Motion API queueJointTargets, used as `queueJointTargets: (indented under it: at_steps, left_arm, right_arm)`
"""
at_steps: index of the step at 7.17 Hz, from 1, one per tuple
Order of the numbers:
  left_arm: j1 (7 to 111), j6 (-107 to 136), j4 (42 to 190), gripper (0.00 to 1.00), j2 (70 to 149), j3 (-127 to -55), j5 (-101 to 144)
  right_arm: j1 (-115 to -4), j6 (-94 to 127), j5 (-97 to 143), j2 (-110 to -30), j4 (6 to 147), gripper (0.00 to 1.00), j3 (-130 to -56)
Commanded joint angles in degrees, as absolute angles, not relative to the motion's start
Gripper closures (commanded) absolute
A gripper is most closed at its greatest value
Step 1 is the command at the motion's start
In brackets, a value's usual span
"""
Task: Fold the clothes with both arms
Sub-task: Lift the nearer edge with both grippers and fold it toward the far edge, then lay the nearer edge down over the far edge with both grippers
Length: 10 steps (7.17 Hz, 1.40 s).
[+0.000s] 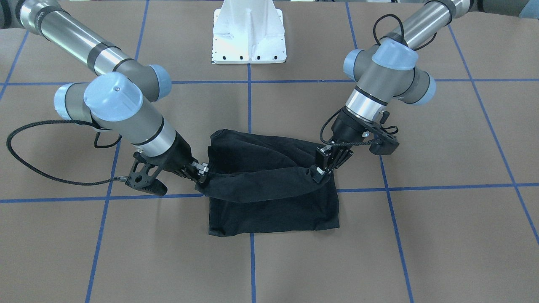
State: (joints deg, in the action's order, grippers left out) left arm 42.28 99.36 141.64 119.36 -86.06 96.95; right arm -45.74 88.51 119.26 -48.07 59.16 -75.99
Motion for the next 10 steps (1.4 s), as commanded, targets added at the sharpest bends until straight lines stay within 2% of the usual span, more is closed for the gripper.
queueJointTargets:
  at_steps: [1, 8, 9, 10]
  left_arm:
    - [43.59, 98.70, 142.47, 1.00, 119.88, -83.41, 96.94]
    - [46.93, 99.32, 142.47, 1.00, 127.08, -73.50, 91.85]
    - [46.93, 99.32, 142.56, 0.84, 127.35, -73.30, 91.85]
    - [46.93, 99.14, 142.38, 0.01, 127.79, -73.30, 91.67]
  right_arm:
    - [-46.05, 88.51, 116.20, -44.65, 56.78, 1.00, -69.97]
    - [-46.67, 88.59, 113.65, -42.19, 56.69, 1.00, -68.21]
    - [-46.67, 88.59, 113.47, -41.40, 56.69, 0.77, -66.64]
    - [-46.67, 89.20, 112.68, -40.27, 56.69, 0.01, -65.66]
